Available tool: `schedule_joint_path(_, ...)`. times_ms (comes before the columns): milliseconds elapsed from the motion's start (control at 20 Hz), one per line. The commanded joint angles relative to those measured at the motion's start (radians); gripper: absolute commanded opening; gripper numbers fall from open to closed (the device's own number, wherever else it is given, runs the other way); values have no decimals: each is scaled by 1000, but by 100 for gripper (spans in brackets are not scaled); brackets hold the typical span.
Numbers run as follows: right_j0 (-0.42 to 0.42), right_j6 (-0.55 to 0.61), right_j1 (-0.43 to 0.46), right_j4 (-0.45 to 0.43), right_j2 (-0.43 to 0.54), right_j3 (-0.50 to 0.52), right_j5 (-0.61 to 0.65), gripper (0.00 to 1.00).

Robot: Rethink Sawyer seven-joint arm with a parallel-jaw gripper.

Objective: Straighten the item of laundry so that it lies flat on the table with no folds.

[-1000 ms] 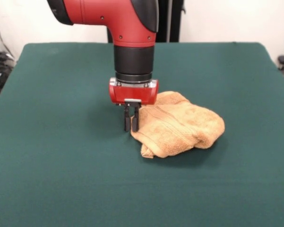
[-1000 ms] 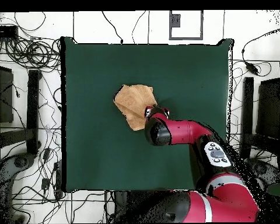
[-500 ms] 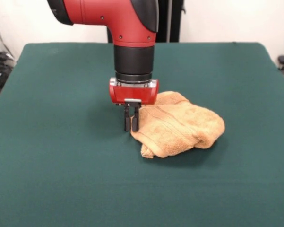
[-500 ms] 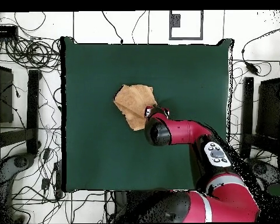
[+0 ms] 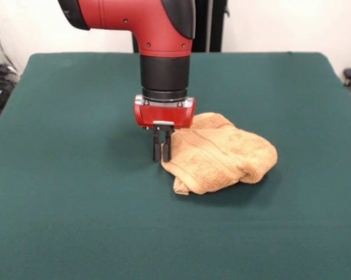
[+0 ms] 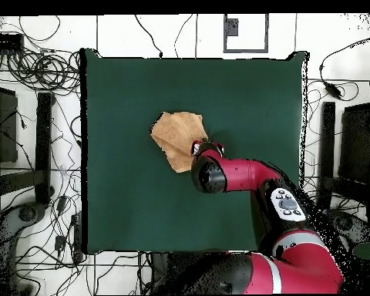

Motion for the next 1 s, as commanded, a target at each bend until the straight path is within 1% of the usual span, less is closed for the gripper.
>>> schedule_joint_path(50,-3,32,3,11,66,100,182,0)
schedule_joint_path(550,-22,-36,-98,49,97,118,382,0)
schedule_joint_path(700,-28,-50,-114,61,107,110,441,0)
schedule_joint_path(1000,-40,-57,-124,76,130,96,510,0)
